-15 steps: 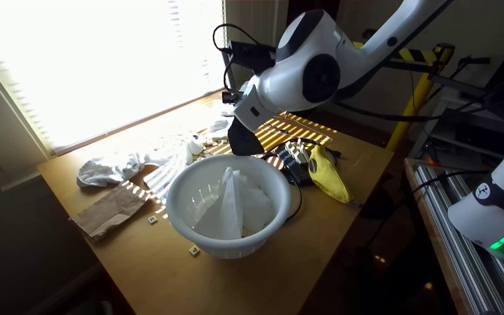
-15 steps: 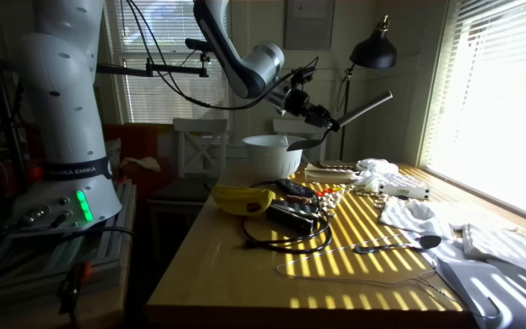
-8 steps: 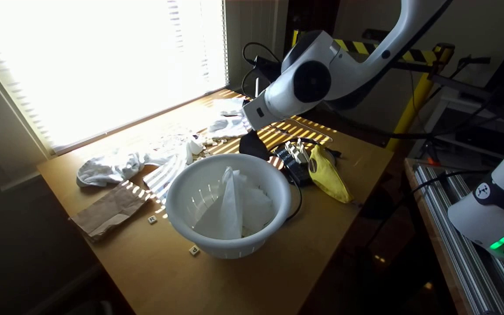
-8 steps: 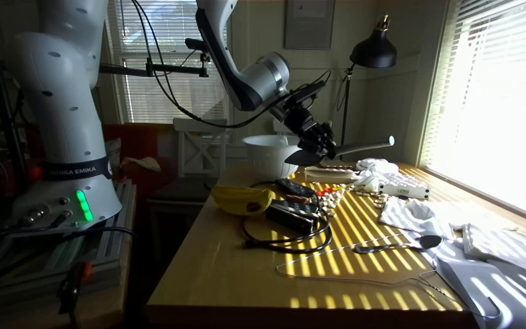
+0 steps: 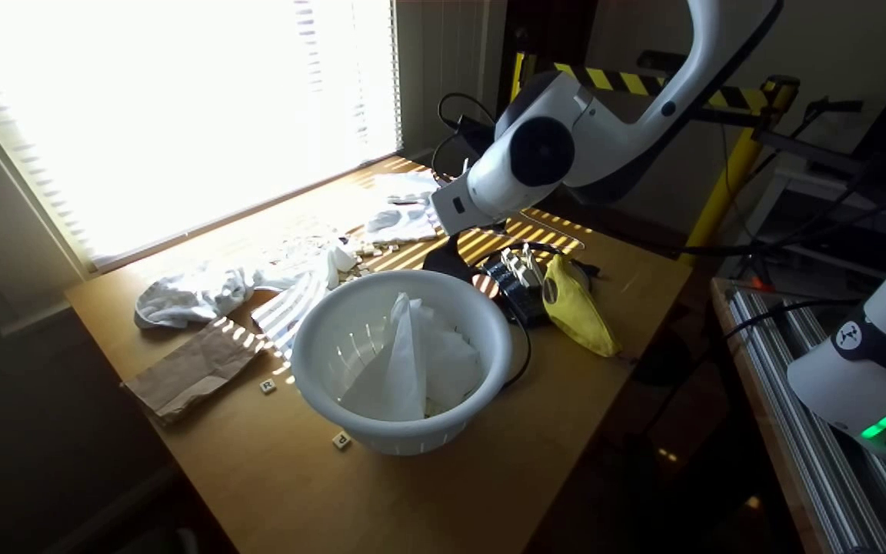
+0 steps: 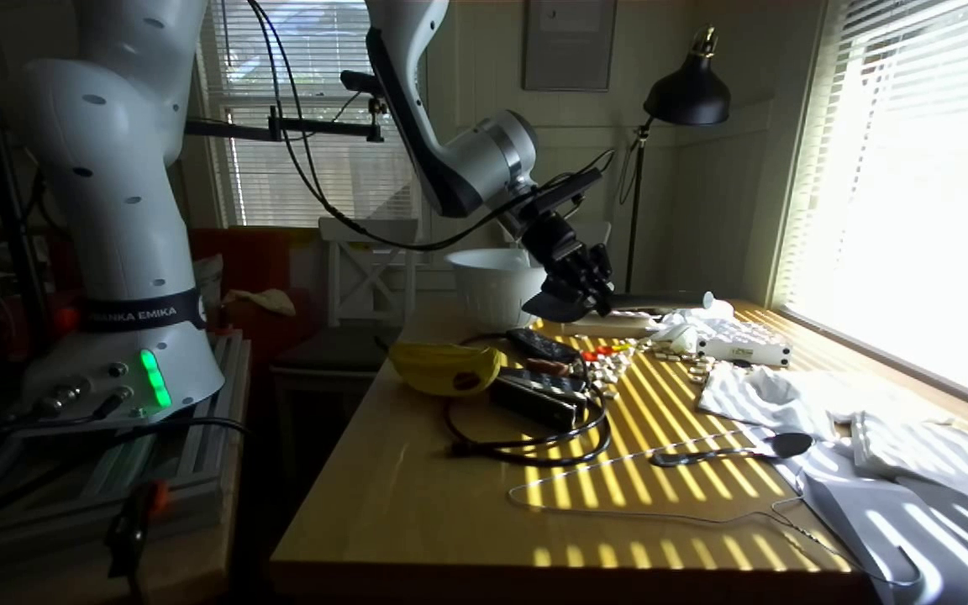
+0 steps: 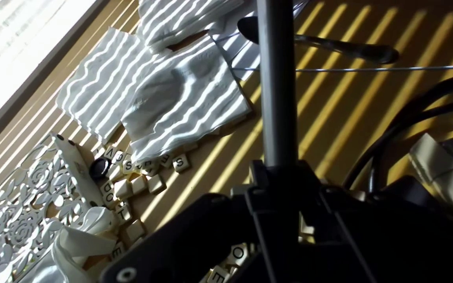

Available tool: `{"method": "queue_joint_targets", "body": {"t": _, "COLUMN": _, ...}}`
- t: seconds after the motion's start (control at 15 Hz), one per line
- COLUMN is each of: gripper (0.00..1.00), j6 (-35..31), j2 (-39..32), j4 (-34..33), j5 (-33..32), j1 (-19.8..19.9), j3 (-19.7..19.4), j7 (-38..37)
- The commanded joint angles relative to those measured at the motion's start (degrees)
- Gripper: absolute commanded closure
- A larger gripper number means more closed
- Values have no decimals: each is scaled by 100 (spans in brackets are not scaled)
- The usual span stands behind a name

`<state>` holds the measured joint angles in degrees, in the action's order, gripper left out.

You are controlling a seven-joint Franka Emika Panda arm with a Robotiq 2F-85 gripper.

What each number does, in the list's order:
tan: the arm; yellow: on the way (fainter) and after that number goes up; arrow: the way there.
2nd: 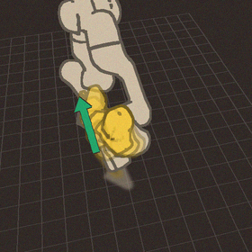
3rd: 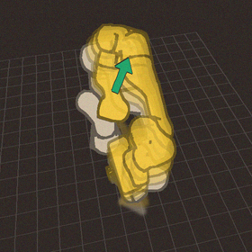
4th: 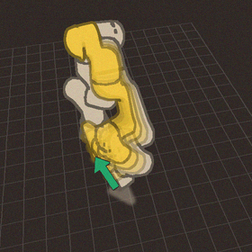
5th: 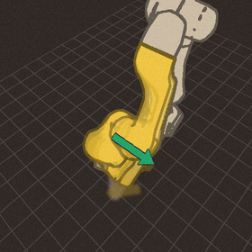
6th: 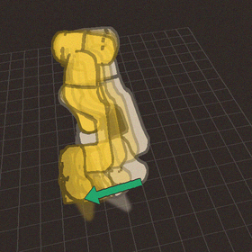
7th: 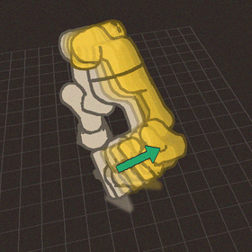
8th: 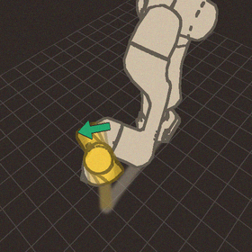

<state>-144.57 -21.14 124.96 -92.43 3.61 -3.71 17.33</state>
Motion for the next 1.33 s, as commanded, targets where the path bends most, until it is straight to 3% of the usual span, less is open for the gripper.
{"method": "queue_joint_targets", "body": {"t": 0.0, "gripper": 94, "j6": -328, "j2": -382, "j4": -273, "j5": -19, "j1": 166, "j3": 72, "j7": 124}}
{"method": "queue_joint_targets", "body": {"t": 0.33, "gripper": 94, "j6": -713, "j2": -980, "j4": -629, "j5": -16, "j1": 280, "j3": 65, "j7": 83}}
{"method": "queue_joint_targets", "body": {"t": 0.53, "gripper": 94, "j6": -1138, "j2": -1237, "j4": -816, "j5": -381, "j1": 443, "j3": -27, "j7": -121}}
{"method": "queue_joint_targets", "body": {"t": 0.6, "gripper": 53, "j6": -1324, "j2": -1279, "j4": -868, "j5": -607, "j1": 467, "j3": -126, "j7": -229}}
{"method": "queue_joint_targets", "body": {"t": 0.73, "gripper": 45, "j6": -1470, "j2": -1050, "j4": -721, "j5": -846, "j1": 553, "j3": -238, "j7": -66}}
{"method": "queue_joint_targets", "body": {"t": 0.87, "gripper": 31, "j6": -1237, "j2": -517, "j4": -281, "j5": -602, "j1": 510, "j3": -277, "j7": 693}}
{"method": "queue_joint_targets", "body": {"t": 1.0, "gripper": 17, "j6": -676, "j2": 120, "j4": 238, "j5": -32, "j1": 171, "j3": -341, "j7": 1748}}
{"method": "queue_joint_targets", "body": {"t": 1.13, "gripper": 2, "j6": -136, "j2": 465, "j4": 332, "j5": 436, "j1": -34, "j3": -144, "j7": 2645}}
{"method": "queue_joint_targets", "body": {"t": 1.2, "gripper": 21, "j6": -614, "j2": -112, "j4": -131, "j5": 10, "j1": 310, "j3": -162, "j7": 1958}}
{"method": "queue_joint_targets", "body": {"t": 1.27, "gripper": 13, "j6": -400, "j2": 109, "j4": -14, "j5": 180, "j1": 191, "j3": -102, "j7": 2258}}
